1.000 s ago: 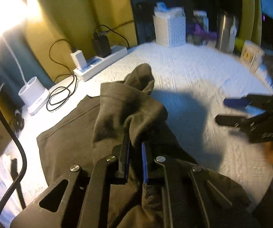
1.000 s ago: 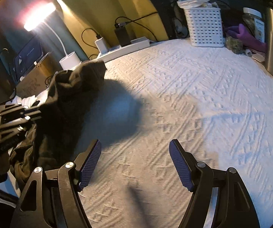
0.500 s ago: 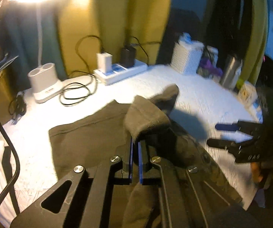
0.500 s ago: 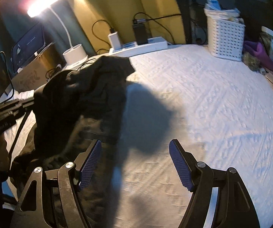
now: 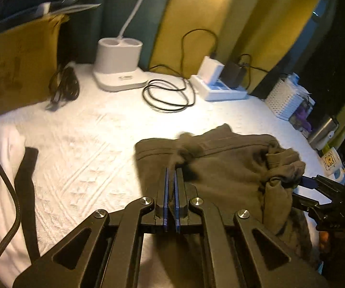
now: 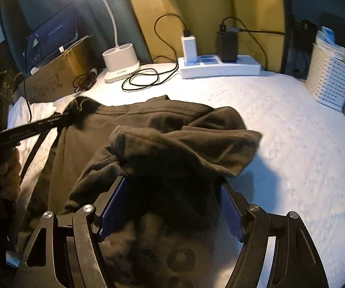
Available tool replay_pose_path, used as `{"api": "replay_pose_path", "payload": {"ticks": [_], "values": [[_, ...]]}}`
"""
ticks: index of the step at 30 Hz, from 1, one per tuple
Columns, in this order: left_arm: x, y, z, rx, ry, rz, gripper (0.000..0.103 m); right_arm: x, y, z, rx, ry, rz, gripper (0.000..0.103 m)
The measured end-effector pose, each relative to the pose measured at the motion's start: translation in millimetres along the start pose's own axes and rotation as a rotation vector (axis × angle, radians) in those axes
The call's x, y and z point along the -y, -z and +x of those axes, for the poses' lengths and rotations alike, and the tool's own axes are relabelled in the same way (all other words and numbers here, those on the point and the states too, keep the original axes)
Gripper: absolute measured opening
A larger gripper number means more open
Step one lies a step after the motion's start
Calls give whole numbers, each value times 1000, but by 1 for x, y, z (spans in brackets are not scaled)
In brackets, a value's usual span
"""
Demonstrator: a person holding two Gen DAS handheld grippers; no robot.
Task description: Fold small clothes
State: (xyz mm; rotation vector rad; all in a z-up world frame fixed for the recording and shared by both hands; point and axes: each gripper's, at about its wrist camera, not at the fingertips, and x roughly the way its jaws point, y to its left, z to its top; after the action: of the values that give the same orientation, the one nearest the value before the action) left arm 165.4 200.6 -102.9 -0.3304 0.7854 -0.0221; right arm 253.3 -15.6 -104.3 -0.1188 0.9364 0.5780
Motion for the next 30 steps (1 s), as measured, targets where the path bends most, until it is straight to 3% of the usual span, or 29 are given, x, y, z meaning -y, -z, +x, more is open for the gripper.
{"api": "replay_pose_path", "payload": {"ticks": [7, 11, 13, 14, 15, 21, 30], "values": [[-10, 5, -1, -40, 10, -48, 6, -15, -9, 12, -5, 2, -36, 75], [-13, 5, -13, -27, -36, -53, 11, -22, -14, 7, 15, -1, -55, 75], [-14, 8, -25, -9, -27, -66, 35, -26, -13, 0, 29, -2, -66, 75], [-14, 10, -32, 3, -27, -70, 55, -27, -12, -2, 32, -1, -71, 75], [-13, 13, -39, 16, -21, -74, 62, -28, -11, -5, 35, 0, -74, 75], [11, 43, -70, 1, 43, -57, 62, -30, 3, -27, 56, 7, -75, 75], [47, 98, -85, -69, 106, -24, 62, -33, 38, -53, 62, 25, -75, 75]]}}
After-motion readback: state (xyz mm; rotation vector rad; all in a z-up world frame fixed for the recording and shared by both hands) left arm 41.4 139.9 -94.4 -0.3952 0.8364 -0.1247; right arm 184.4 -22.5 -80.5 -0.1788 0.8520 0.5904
